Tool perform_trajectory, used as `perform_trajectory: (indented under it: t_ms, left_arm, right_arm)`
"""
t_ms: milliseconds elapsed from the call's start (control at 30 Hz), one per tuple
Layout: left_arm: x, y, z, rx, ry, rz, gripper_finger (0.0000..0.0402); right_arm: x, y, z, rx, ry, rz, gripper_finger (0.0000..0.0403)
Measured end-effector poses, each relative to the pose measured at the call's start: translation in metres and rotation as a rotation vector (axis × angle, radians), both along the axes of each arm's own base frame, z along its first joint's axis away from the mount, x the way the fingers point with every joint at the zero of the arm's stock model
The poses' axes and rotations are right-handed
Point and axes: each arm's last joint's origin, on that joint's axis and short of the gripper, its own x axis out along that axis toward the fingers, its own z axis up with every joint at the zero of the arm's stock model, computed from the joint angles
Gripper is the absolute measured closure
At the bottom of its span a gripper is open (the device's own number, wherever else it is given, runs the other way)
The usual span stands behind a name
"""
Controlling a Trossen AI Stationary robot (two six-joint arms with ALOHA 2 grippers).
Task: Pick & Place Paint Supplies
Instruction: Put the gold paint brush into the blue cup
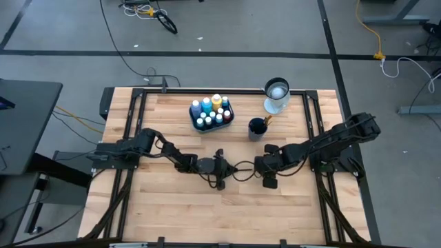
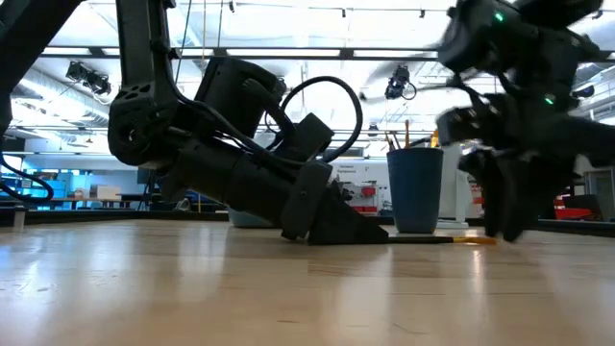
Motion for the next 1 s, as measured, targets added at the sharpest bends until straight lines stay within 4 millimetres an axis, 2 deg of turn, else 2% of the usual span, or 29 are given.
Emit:
perform_trajectory:
  t_ms: [200,767,867,1000]
  left_arm:
    - [0.0,0.0,0.0,0.007,-0.007,0.001,0.0378]
    - [0.002,0.008,0.001,-0.001,-0.031,0.0,0.038]
    - [0.003,0.008,0.002,-0.005,-0.05,0.0,0.0379]
    - [0.003,0.008,0.002,-0.002,-0.055,0.0,0.0382]
  right_arm:
    - [-0.01,-0.002,-0.015,-0.011,-0.026,0.007,0.0239]
    - [-0.007,-0.002,-0.016,-0.027,-0.068,0.008,0.0258]
    - [-0.006,-0.002,-0.016,-0.029,-0.073,0.006,0.028]
    - [-0.005,-0.002,-0.016,-0.027,-0.079,0.005,0.0334]
